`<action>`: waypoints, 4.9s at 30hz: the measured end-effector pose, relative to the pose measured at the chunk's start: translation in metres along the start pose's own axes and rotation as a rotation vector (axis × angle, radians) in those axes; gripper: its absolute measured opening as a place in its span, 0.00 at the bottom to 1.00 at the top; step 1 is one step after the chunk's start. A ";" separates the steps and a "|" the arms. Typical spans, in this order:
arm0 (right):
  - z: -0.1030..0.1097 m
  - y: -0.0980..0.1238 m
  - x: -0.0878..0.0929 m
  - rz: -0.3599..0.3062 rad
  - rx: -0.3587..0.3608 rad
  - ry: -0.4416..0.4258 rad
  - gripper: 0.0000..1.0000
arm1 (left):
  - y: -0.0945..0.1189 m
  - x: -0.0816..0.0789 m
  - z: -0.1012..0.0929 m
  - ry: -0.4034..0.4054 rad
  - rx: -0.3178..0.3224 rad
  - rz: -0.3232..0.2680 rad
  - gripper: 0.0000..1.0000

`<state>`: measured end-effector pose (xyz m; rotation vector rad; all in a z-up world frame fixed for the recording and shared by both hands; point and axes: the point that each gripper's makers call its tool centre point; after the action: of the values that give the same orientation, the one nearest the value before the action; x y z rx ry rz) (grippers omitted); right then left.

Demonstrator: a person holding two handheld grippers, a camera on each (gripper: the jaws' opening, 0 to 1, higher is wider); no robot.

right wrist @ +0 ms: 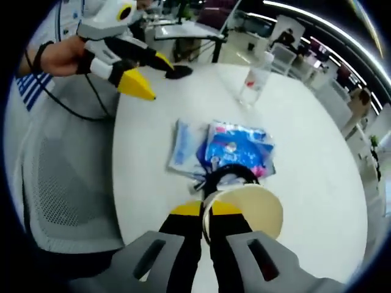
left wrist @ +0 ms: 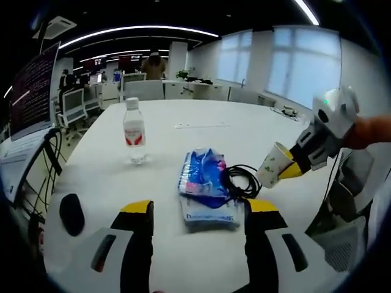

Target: Arrange the tabletop items into an orderly group along one side of the table until the central work area is clear of visible clutter.

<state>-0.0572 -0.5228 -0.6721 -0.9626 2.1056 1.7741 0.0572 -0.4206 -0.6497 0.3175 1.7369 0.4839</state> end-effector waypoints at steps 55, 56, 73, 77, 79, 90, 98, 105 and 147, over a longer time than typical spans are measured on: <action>-0.066 -0.136 -0.128 -0.029 -0.069 0.086 0.00 | 0.014 0.013 -0.002 0.022 0.041 0.011 0.60; -0.068 -0.138 -0.130 -0.028 -0.069 0.086 0.00 | 0.014 0.014 -0.003 0.021 0.042 0.011 0.59; -0.082 -0.175 -0.132 0.071 -0.062 0.135 0.00 | 0.016 0.019 -0.001 0.053 0.040 -0.003 0.59; -0.084 -0.184 -0.132 0.098 -0.053 0.131 0.00 | 0.017 0.020 0.002 0.067 0.034 -0.010 0.58; -0.085 -0.188 -0.133 0.107 -0.047 0.150 0.00 | 0.017 0.020 0.003 0.070 0.030 -0.011 0.58; -0.098 -0.200 -0.145 0.127 -0.032 0.169 0.01 | 0.018 0.019 0.014 0.091 0.010 -0.021 0.58; -0.107 -0.202 -0.152 0.103 -0.025 0.138 0.08 | 0.017 0.018 0.018 0.093 0.008 -0.021 0.59; -0.113 -0.196 -0.158 0.048 -0.024 0.074 0.14 | 0.015 0.015 0.019 0.111 0.010 -0.032 0.59; -0.097 -0.132 -0.176 -0.155 0.078 -0.148 0.23 | 0.018 0.015 -0.001 0.087 0.104 -0.022 0.58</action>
<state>0.1789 -0.5620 -0.6550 -0.9168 1.9392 1.6239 0.0519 -0.3979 -0.6537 0.3556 1.8524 0.3972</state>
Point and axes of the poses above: the point that each gripper's makers call its tool centre point, and the gripper's own axes: y roughly backward along the fingers, z roughly to its left, x roughly out of its underside, and after that the axes turned 5 degrees about x, right-handed
